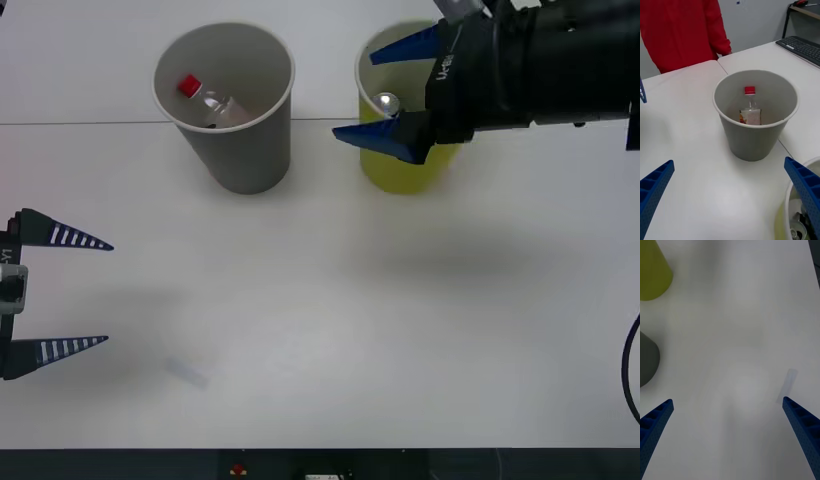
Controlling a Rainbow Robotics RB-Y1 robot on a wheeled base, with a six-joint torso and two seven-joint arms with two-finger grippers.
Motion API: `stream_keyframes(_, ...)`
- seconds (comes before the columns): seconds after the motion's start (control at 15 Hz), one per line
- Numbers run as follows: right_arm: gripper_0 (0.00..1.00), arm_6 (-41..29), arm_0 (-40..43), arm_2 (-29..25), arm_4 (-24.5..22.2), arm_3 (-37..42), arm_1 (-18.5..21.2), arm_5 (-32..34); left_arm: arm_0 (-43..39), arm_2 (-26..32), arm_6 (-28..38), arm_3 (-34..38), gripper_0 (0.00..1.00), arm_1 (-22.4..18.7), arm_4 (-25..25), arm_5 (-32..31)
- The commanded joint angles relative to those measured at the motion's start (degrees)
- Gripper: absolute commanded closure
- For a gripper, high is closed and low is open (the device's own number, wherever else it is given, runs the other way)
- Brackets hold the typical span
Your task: Put the can into the green bin and the plastic bottle into the gray bin
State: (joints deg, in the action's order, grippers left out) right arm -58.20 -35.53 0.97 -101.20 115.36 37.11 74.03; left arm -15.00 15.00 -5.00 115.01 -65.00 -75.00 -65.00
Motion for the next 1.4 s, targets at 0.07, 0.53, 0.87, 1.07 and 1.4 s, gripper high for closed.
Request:
stream_keyframes(0.07,0.0,8.54,6.97,-3.26,7.68,0.39,3.85,0.33,0.0,0.0,0.0,-0.01,0.0,0.0,0.0,0.0)
stream_keyframes(0.53,0.0,23.49,20.33,-9.67,14.54,0.39,9.56,1.03,0.0,0.0,0.0,-0.01,0.0,0.0,0.0,0.0)
stream_keyframes(0.87,0.0,27.62,25.78,-16.09,15.24,0.39,9.21,7.62,0.0,0.0,0.0,-0.01,0.0,0.0,0.0,0.0)
stream_keyframes(1.07,0.0,29.55,29.12,-18.29,16.12,0.39,8.94,7.97,0.0,0.0,0.0,-0.01,0.0,0.0,0.0,0.0)
stream_keyframes(1.4,0.0,32.1,31.58,-19.69,16.83,0.3,8.94,8.06,0.0,0.0,0.0,-0.01,0.0,0.0,0.0,0.0)
